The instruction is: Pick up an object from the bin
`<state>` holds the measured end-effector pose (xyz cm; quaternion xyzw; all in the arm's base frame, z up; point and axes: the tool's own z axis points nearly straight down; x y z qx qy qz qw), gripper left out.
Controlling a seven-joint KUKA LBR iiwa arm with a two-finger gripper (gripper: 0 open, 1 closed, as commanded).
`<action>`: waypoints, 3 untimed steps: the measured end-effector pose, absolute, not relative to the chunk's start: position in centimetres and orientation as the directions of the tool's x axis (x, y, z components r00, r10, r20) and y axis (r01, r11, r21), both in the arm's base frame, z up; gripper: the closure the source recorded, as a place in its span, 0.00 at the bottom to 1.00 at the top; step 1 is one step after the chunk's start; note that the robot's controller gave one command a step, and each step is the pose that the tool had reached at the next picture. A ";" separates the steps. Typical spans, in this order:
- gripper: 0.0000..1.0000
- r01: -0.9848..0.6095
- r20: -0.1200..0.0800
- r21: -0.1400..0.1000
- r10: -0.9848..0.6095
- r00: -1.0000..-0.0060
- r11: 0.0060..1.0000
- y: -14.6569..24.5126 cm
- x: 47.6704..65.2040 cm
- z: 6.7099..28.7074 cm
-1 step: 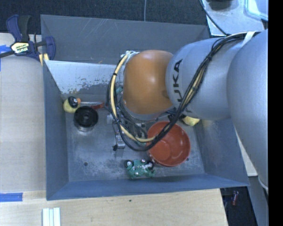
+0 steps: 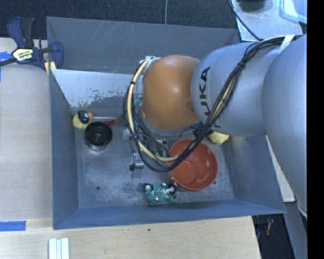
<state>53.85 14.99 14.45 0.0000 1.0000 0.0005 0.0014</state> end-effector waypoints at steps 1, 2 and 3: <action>0.00 0.139 -0.012 0.006 0.140 -0.990 0.990 19.3 59.1 8.9; 0.00 0.210 -0.006 0.005 0.210 -0.978 0.978 20.0 60.3 8.6; 0.00 0.008 -0.013 0.005 0.009 -1.000 1.000 13.4 60.1 10.0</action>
Offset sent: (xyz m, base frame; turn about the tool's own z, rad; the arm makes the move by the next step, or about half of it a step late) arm 0.0710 0.0498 -0.0366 0.2615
